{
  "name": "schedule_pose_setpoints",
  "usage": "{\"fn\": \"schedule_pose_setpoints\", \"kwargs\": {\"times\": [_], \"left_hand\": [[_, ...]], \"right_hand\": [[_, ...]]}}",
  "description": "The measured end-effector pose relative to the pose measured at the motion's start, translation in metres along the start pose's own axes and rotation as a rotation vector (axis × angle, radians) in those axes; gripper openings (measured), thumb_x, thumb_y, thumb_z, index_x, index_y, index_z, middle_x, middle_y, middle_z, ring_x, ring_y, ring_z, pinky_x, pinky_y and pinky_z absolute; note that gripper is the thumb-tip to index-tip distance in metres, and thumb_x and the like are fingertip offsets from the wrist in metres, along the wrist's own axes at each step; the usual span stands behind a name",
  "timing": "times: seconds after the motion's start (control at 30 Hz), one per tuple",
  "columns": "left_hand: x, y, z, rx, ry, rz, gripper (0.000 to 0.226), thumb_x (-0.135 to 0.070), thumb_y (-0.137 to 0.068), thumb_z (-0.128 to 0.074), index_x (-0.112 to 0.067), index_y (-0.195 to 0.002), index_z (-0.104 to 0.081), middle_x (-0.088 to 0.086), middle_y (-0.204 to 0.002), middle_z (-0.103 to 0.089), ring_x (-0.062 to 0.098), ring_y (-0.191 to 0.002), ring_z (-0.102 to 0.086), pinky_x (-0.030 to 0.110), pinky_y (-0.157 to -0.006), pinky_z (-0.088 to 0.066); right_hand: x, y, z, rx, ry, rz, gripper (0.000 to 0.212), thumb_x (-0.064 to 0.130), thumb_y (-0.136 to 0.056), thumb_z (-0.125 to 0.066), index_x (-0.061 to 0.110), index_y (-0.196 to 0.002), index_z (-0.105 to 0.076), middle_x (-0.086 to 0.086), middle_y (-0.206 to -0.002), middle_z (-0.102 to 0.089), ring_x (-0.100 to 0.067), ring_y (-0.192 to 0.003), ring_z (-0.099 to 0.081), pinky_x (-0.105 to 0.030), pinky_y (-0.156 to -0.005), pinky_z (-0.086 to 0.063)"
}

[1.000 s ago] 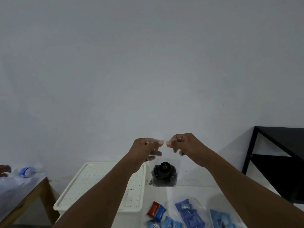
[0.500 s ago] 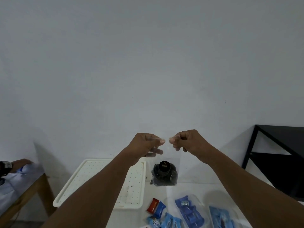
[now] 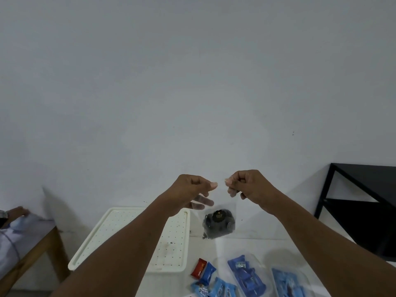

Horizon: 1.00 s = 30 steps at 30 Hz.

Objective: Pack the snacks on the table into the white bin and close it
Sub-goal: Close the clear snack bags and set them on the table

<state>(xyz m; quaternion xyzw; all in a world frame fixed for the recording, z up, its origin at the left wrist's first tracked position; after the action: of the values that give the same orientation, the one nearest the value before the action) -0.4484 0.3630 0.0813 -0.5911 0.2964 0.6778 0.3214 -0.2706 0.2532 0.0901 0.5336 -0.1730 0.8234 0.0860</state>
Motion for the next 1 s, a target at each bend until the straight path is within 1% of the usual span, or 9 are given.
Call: {"fn": "schedule_pose_setpoints", "kwargs": {"times": [0.13,0.37,0.47,0.57,0.63,0.73,0.83,0.9,1.0], "left_hand": [[-0.006,-0.003,-0.002,-0.027,-0.059,-0.047,0.02,-0.031,-0.079,-0.083,-0.014,-0.08,-0.071,0.009,-0.086,-0.067,0.029,-0.086,-0.076,0.045,-0.084,-0.058],[-0.001,-0.003,-0.004,-0.074,-0.018,-0.115,0.02,-0.023,-0.086,-0.076,-0.006,-0.09,-0.066,0.009,-0.079,-0.072,0.023,-0.089,-0.076,0.045,-0.095,-0.055],[0.0,0.0,-0.004,-0.08,-0.036,-0.111,0.028,-0.03,-0.085,-0.076,-0.004,-0.092,-0.07,0.01,-0.084,-0.073,0.023,-0.088,-0.076,0.042,-0.091,-0.056],[0.003,0.002,0.002,-0.087,-0.014,-0.081,0.031,-0.035,-0.084,-0.076,-0.007,-0.097,-0.074,0.009,-0.092,-0.075,0.025,-0.088,-0.076,0.043,-0.09,-0.055],[0.006,0.004,0.01,-0.116,0.007,-0.079,0.029,-0.032,-0.085,-0.077,-0.005,-0.096,-0.074,0.008,-0.09,-0.077,0.025,-0.09,-0.076,0.043,-0.091,-0.056],[0.01,0.006,0.019,-0.151,0.025,-0.108,0.023,-0.026,-0.084,-0.078,-0.004,-0.087,-0.074,0.008,-0.083,-0.076,0.027,-0.09,-0.076,0.041,-0.088,-0.057],[0.01,0.004,0.017,-0.171,0.056,-0.145,0.021,-0.022,-0.085,-0.077,-0.003,-0.083,-0.068,0.01,-0.092,-0.077,0.026,-0.09,-0.076,0.038,-0.087,-0.057],[0.008,0.003,0.014,-0.154,0.066,-0.152,0.022,-0.022,-0.086,-0.076,-0.002,-0.084,-0.066,0.008,-0.094,-0.076,0.025,-0.091,-0.076,0.034,-0.083,-0.058],[0.007,0.004,0.011,-0.101,0.08,-0.122,0.025,-0.026,-0.086,-0.075,-0.003,-0.088,-0.065,0.005,-0.087,-0.074,0.027,-0.093,-0.075,0.034,-0.083,-0.056]], "right_hand": [[0.007,-0.002,-0.003,-0.035,-0.011,0.02,0.025,0.029,-0.088,-0.072,0.004,-0.086,-0.071,-0.005,-0.073,-0.073,-0.013,-0.067,-0.067,-0.027,-0.059,-0.045],[0.005,-0.001,-0.008,-0.02,-0.056,0.007,0.018,0.027,-0.09,-0.07,0.009,-0.085,-0.071,-0.004,-0.074,-0.071,-0.015,-0.066,-0.064,-0.027,-0.058,-0.045],[0.004,-0.001,-0.009,-0.035,-0.054,0.008,0.017,0.027,-0.09,-0.069,0.012,-0.083,-0.07,-0.002,-0.072,-0.071,-0.014,-0.066,-0.063,-0.027,-0.058,-0.045],[0.005,-0.002,-0.005,-0.053,-0.026,0.013,0.017,0.027,-0.091,-0.068,0.012,-0.084,-0.07,0.0,-0.071,-0.07,-0.012,-0.065,-0.062,-0.026,-0.058,-0.045],[0.003,-0.002,0.002,-0.086,-0.054,0.0,0.015,0.025,-0.091,-0.068,0.011,-0.085,-0.07,0.0,-0.071,-0.069,-0.013,-0.067,-0.061,-0.027,-0.058,-0.045],[-0.001,-0.002,0.009,-0.112,-0.114,-0.028,0.015,0.023,-0.091,-0.068,0.009,-0.089,-0.071,-0.002,-0.073,-0.067,-0.017,-0.07,-0.06,-0.027,-0.058,-0.044],[-0.003,-0.001,0.004,-0.066,-0.179,-0.071,0.021,0.031,-0.088,-0.07,0.01,-0.087,-0.069,-0.002,-0.075,-0.062,-0.014,-0.069,-0.056,-0.027,-0.059,-0.043],[-0.004,-0.001,-0.001,-0.036,-0.164,-0.078,0.025,0.036,-0.084,-0.074,0.012,-0.086,-0.072,-0.002,-0.072,-0.058,-0.013,-0.067,-0.051,-0.027,-0.06,-0.041],[-0.007,-0.003,-0.003,-0.061,-0.101,-0.042,0.02,0.032,-0.085,-0.075,0.012,-0.089,-0.075,-0.004,-0.071,-0.057,-0.014,-0.067,-0.05,-0.029,-0.063,-0.041]]}}
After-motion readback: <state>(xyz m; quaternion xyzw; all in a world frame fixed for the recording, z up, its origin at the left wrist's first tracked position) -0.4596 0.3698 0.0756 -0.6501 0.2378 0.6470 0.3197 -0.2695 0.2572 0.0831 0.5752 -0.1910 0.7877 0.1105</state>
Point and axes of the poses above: each hand's wrist, its own y-axis away from the middle knuckle, its own z-axis out of the back of the hand, x = y × z, the point moved 2 cm from there along -y, towards the middle knuckle
